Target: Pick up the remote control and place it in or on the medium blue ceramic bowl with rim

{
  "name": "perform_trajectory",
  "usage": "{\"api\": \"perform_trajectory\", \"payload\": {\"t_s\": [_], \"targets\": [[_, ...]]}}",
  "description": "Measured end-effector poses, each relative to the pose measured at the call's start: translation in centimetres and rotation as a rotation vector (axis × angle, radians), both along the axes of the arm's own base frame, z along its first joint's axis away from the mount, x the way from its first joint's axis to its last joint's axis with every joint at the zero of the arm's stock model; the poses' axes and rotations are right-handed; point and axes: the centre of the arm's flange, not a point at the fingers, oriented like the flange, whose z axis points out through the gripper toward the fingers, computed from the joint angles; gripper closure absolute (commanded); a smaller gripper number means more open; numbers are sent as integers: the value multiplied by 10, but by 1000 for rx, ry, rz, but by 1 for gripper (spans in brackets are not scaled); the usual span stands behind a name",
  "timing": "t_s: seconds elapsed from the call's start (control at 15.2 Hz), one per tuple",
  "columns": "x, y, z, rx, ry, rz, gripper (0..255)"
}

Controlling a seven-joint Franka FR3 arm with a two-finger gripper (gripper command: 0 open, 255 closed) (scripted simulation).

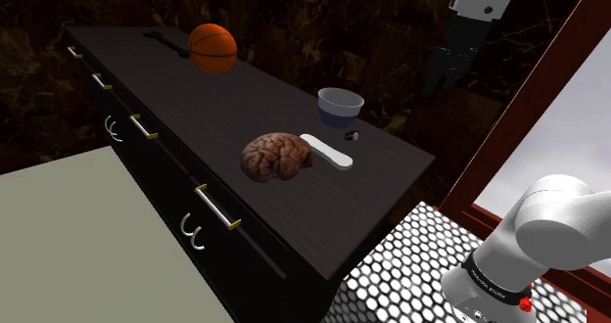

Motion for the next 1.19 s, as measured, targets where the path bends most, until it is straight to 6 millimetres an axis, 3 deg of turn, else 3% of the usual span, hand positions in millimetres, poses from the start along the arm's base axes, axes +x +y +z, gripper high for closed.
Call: {"api": "perform_trajectory", "payload": {"t_s": [0.2,1.19], "targets": [[10,4,-12,1,3,9,0],[144,36,-149,8,26,112,0]]}}
